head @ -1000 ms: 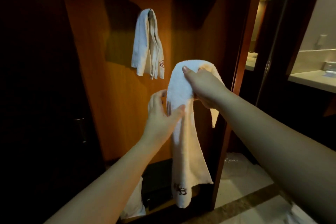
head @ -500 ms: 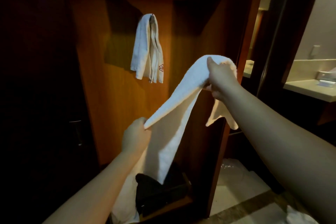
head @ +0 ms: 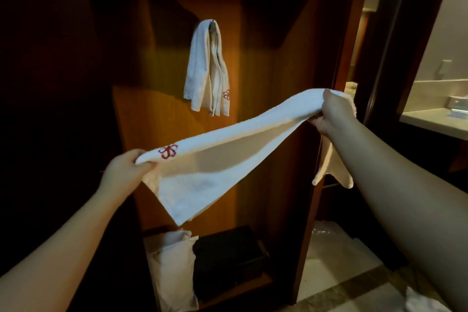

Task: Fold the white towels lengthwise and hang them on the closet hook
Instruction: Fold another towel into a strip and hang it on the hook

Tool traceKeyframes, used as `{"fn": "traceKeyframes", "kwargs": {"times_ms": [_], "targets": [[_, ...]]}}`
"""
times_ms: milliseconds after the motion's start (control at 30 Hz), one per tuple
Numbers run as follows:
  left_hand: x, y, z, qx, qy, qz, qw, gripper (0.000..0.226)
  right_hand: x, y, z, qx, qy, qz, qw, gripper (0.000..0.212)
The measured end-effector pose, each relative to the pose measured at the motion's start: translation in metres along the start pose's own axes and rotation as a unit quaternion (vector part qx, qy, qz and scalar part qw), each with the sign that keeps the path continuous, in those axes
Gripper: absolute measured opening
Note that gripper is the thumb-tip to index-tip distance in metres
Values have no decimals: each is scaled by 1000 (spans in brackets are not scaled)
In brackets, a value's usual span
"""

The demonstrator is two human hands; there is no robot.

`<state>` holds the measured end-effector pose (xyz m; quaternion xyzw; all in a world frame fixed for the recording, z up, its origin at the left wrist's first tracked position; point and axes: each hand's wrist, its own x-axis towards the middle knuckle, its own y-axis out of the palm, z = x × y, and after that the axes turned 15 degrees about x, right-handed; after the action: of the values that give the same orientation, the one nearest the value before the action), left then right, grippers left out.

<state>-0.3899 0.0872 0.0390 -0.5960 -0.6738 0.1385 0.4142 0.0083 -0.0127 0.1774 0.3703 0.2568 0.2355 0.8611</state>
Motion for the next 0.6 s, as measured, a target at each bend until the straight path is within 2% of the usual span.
{"fn": "traceKeyframes", "kwargs": {"times_ms": [67, 133, 167, 200, 267, 300, 333, 400, 433, 500, 567, 600], "targets": [[7, -26, -13, -125, 8, -41, 991, 26, 8, 1, 4, 17, 14, -10, 1000, 59], [12, -54, -23, -348, 31, -74, 934, 25, 16, 3, 8, 7, 18, -12, 1000, 48], [12, -62, -24, -426, 51, -45, 902, 21, 21, 4, 9, -8, 25, -15, 1000, 40], [11, -65, -25, -461, 65, 12, 885, 24, 23, 3, 10, -7, 42, -24, 999, 36], [0, -55, -24, -405, 58, 130, 903, 42, 26, 0, 7, 8, 63, -20, 998, 35], [-6, -49, -21, -349, 52, 153, 923, 44, 25, -2, 4, 12, 52, 13, 998, 29], [-10, -44, -19, -295, 47, 147, 943, 41, 23, -6, 2, 11, 34, 50, 998, 30], [-15, -46, -19, -235, 45, 88, 967, 36, 22, -15, -1, 25, 23, 31, 999, 40], [-15, -50, -19, -247, 49, 55, 966, 39, 24, -19, -2, 32, 26, 1, 999, 44], [-15, -55, -19, -342, 39, 13, 939, 43, 25, -23, -3, 11, 34, -13, 999, 47], [-20, -50, -24, -445, 15, 28, 895, 38, 25, -26, -6, 30, 43, -7, 999, 43], [-24, -43, -26, -450, 4, 54, 891, 34, 24, -28, -8, 38, 40, 4, 998, 41]]}}
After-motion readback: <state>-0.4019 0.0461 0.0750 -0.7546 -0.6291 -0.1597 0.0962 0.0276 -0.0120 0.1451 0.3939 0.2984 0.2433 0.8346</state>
